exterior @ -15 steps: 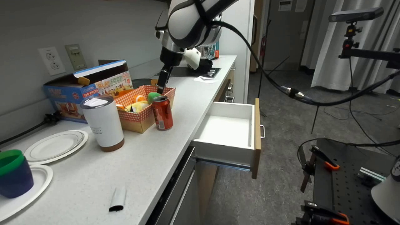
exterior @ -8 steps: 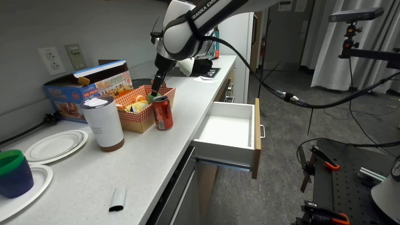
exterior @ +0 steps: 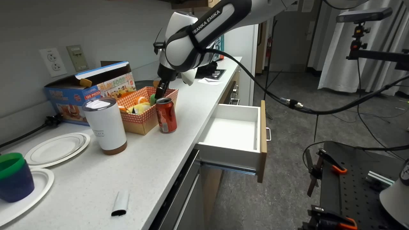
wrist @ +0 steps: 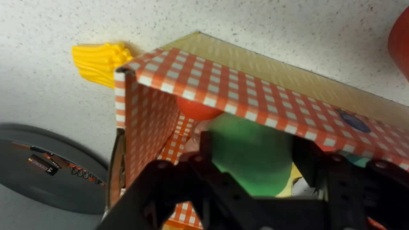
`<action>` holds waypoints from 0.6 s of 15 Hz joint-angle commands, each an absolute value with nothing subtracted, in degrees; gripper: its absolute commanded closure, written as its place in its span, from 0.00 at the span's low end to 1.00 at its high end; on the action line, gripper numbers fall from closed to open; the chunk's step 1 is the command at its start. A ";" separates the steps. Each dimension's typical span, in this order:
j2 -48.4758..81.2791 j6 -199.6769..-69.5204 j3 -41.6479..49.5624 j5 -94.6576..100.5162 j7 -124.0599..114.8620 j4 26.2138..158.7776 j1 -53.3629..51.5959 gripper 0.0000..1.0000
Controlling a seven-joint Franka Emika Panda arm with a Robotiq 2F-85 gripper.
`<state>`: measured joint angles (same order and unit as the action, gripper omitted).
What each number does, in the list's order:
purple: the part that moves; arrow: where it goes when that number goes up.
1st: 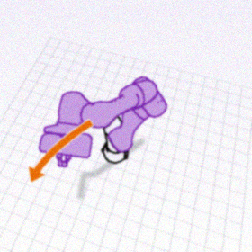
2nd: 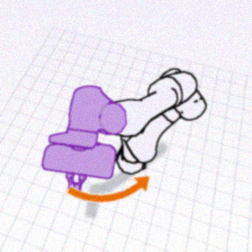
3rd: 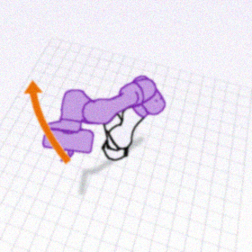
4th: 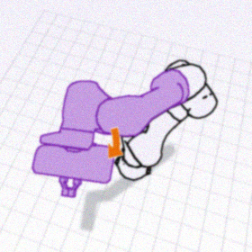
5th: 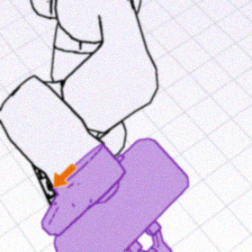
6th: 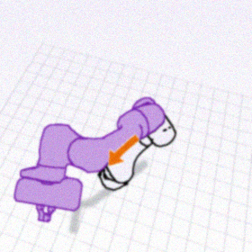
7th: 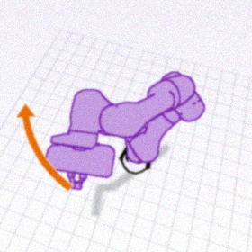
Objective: Put the green object in the drawer and then close it
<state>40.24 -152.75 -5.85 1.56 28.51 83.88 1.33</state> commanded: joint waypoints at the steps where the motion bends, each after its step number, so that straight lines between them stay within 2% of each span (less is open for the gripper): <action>1: 42.22 -151.87 -7.05 2.25 26.99 80.05 2.10 0.65; 6: 40.85 -151.72 -8.07 1.72 27.14 78.81 2.41 1.00; 9: 38.59 -150.73 -7.93 2.16 27.07 78.55 2.22 0.97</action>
